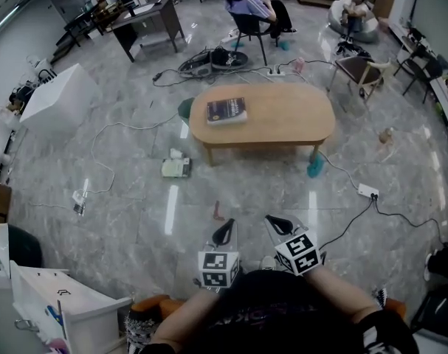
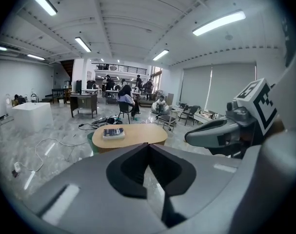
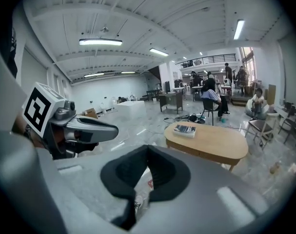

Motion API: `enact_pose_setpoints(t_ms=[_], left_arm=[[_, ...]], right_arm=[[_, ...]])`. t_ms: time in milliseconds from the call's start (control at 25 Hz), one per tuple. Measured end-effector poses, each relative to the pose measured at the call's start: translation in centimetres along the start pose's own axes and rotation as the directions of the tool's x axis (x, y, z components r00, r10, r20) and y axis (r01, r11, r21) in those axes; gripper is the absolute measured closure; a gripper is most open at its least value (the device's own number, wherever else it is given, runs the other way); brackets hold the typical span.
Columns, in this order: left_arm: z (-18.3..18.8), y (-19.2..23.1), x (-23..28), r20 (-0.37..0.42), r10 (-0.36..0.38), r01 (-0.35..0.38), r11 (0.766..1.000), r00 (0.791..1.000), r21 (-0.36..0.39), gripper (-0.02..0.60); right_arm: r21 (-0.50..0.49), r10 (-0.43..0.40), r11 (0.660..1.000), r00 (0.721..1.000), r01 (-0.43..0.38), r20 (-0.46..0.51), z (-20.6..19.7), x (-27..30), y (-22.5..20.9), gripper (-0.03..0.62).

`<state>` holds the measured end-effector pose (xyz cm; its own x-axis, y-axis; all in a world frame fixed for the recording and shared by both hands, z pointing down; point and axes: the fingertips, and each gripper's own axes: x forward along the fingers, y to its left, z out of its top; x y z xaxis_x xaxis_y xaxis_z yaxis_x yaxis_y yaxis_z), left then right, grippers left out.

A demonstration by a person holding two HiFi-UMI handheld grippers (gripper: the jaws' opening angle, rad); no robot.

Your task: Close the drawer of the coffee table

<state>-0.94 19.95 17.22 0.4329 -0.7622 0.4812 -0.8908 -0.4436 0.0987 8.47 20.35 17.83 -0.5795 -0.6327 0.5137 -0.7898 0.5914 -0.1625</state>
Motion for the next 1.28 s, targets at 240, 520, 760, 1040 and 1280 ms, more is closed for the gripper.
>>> enact_pose_setpoints(t_ms=[240,520,760,1040,1280], left_arm=[[-2.3,-3.8,0.7,-0.045,-0.029,0.029,0.999,0.999,-0.016,0.577],[-1.8,-5.8,1.3,-0.011,-0.049,0.049,0.999,0.999,-0.008,0.577],[-1.7,-5.9,1.7,-0.017,-0.056,0.055,0.998,0.998,-0.01,0.577],[-1.8,-6.1,1.9,-0.026,-0.065,0.065,0.998,0.998,0.001,0.577],[-1.8,-6.2,1.8,-0.018,-0.07,0.07,0.997,0.997,0.011,0.577]], right_arm=[[0.033,0.037,0.999,0.999,-0.036,-0.024,-2.9,-2.0,-0.9,0.592],[0.033,0.009,0.999,1.0,-0.008,-0.022,-3.9,-4.1,-2.0,0.592],[0.05,0.001,0.999,1.0,0.0,-0.029,-4.1,-4.0,-2.4,0.592],[0.044,0.021,0.999,0.999,-0.019,-0.042,-4.5,-3.4,-1.9,0.592],[0.046,0.015,0.999,0.999,-0.013,-0.043,-4.7,-3.7,-1.9,0.592]])
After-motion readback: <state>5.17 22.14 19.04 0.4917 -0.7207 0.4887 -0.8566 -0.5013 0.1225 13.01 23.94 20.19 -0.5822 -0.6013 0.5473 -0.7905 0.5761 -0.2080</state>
